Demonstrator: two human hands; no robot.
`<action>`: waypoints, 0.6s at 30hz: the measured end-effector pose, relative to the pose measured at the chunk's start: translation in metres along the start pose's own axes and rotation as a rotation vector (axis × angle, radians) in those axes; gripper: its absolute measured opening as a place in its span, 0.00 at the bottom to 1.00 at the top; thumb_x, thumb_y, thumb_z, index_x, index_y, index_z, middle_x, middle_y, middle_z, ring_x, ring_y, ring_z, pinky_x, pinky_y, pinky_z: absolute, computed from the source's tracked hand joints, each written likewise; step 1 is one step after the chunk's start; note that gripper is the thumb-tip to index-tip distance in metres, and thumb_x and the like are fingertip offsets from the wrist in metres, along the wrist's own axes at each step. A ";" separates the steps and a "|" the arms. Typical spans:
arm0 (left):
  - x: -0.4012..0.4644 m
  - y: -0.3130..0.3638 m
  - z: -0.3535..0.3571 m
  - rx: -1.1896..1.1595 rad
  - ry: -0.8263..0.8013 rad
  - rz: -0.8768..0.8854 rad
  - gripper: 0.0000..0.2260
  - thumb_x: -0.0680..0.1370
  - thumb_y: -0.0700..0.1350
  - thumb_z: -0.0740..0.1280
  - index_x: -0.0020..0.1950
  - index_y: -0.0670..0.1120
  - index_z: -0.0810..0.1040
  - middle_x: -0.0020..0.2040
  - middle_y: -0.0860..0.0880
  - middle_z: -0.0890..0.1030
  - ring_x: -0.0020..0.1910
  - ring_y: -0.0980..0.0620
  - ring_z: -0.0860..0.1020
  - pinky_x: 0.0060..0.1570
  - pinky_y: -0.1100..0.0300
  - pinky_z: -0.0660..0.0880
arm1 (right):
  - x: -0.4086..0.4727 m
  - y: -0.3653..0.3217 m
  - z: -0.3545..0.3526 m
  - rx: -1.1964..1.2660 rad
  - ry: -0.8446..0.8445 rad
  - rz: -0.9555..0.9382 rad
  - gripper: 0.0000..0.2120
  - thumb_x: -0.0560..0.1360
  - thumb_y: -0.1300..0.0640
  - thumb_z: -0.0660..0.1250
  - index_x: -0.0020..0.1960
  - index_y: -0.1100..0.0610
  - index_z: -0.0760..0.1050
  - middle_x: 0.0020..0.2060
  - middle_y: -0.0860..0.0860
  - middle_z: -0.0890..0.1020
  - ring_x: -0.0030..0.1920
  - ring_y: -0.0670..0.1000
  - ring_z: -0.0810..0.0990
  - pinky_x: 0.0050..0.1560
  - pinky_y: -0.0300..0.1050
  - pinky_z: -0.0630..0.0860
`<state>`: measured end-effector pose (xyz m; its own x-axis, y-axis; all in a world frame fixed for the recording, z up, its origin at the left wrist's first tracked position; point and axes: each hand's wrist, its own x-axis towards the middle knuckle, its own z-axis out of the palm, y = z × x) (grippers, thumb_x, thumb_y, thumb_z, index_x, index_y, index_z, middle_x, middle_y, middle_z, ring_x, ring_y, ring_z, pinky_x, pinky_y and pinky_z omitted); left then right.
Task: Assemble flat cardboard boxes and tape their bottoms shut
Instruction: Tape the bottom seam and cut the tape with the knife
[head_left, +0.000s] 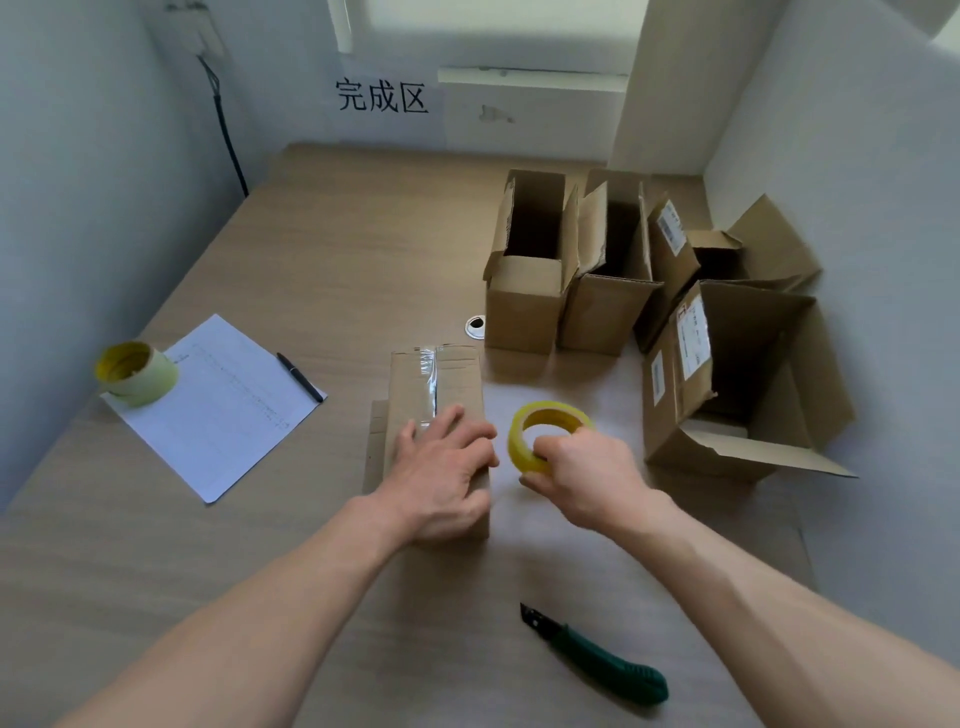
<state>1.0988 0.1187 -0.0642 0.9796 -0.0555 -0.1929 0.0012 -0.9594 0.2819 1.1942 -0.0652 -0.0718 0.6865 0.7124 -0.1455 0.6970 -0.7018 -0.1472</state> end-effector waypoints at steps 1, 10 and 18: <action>-0.001 0.000 -0.002 0.004 -0.016 -0.005 0.19 0.70 0.56 0.56 0.59 0.55 0.71 0.71 0.59 0.63 0.75 0.50 0.50 0.67 0.37 0.55 | 0.003 0.001 -0.001 0.000 0.029 0.005 0.16 0.74 0.36 0.63 0.44 0.49 0.71 0.39 0.50 0.75 0.47 0.57 0.77 0.37 0.46 0.66; 0.033 0.021 -0.024 -0.015 -0.105 -0.004 0.32 0.68 0.69 0.66 0.69 0.63 0.62 0.47 0.55 0.71 0.59 0.49 0.65 0.54 0.42 0.70 | 0.001 -0.009 -0.018 -0.073 0.192 -0.071 0.16 0.74 0.39 0.67 0.50 0.51 0.79 0.44 0.48 0.82 0.52 0.53 0.78 0.39 0.45 0.70; 0.040 0.025 -0.006 -0.065 -0.047 -0.164 0.10 0.73 0.48 0.67 0.52 0.60 0.82 0.44 0.55 0.72 0.63 0.53 0.67 0.66 0.32 0.55 | -0.026 -0.026 -0.014 0.037 0.332 -0.008 0.14 0.72 0.44 0.68 0.52 0.51 0.79 0.53 0.50 0.81 0.55 0.55 0.75 0.49 0.49 0.76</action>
<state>1.1395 0.0942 -0.0596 0.9546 0.0861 -0.2851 0.1750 -0.9368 0.3029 1.1607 -0.0655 -0.0500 0.7153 0.6748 0.1819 0.6989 -0.6914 -0.1830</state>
